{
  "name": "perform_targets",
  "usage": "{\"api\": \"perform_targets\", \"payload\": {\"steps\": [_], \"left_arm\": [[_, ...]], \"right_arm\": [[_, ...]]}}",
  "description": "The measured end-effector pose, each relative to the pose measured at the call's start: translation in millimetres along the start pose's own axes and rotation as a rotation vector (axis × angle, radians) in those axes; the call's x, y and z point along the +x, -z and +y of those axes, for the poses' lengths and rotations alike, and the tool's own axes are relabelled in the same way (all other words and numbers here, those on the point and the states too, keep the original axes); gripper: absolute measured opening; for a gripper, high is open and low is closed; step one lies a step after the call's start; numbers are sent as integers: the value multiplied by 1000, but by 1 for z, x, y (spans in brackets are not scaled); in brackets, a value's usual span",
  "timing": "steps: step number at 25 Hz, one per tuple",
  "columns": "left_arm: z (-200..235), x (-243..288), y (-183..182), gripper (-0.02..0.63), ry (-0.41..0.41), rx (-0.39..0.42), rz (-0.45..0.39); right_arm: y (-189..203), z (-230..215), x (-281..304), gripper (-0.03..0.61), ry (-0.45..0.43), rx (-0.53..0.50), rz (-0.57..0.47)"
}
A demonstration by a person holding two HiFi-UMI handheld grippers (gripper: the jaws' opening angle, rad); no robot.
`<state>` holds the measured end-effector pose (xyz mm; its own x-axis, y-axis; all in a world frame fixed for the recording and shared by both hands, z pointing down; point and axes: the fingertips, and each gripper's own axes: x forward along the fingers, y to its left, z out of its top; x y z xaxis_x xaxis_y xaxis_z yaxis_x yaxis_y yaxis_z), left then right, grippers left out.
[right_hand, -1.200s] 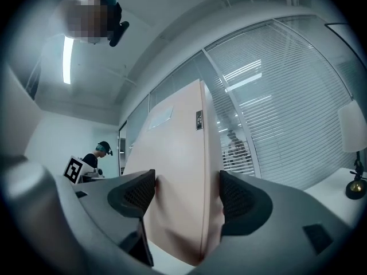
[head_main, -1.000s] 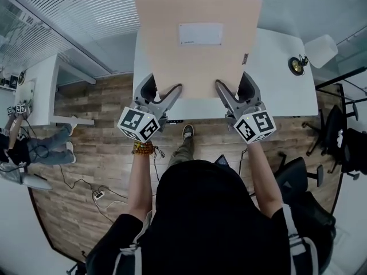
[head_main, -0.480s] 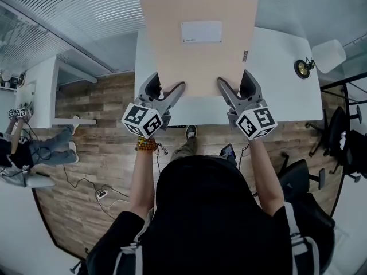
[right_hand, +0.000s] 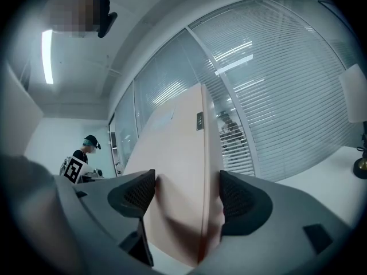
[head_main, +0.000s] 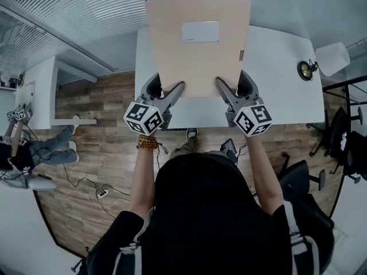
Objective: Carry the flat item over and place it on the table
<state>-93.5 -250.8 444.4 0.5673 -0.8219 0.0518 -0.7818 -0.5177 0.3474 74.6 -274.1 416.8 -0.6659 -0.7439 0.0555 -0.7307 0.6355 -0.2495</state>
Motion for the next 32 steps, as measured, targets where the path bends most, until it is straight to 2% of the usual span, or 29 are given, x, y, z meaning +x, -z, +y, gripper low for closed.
{"api": "perform_targets", "payload": {"steps": [15,32], "left_arm": [[34,0,45,367,-27,-101,75],[51,9,87,367,-11,-184,145]], "right_arm": [[54,-8,19,326,30,63,102],[98,-21,18,326,82,106,170]]}}
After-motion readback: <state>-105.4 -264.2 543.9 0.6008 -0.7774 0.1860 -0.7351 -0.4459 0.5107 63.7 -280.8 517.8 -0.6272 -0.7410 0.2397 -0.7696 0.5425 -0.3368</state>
